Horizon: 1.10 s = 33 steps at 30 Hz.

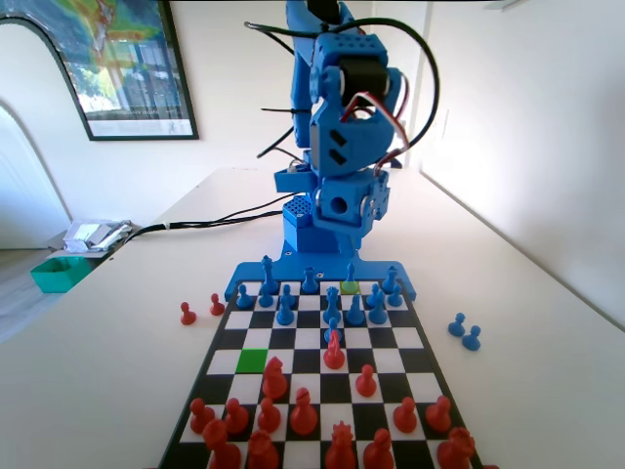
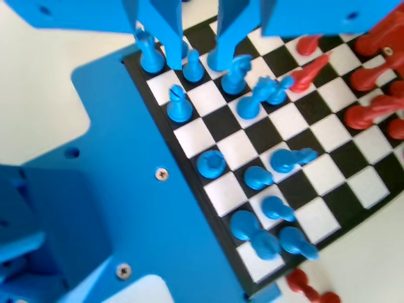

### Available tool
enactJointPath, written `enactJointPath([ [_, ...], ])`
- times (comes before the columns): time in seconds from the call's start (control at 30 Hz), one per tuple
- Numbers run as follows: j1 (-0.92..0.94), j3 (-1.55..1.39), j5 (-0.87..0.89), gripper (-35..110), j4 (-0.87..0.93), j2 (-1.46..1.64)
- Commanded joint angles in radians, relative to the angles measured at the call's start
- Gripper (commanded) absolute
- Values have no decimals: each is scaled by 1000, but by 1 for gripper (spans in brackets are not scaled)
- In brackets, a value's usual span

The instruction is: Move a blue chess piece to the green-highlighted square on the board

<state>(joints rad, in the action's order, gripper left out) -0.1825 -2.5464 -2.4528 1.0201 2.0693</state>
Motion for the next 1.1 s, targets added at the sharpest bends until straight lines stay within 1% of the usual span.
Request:
enactJointPath([
  [0.0, 3, -23, -51, 9, -35, 12],
  [0.2, -17, -63, -44, 10, -114, -14],
  [0.73, -152, -66, 48, 10, -146, -55],
  [0.97, -184, -72, 34, 11, -143, -54],
  [1.07, -178, -87, -18, 11, -141, -51],
])
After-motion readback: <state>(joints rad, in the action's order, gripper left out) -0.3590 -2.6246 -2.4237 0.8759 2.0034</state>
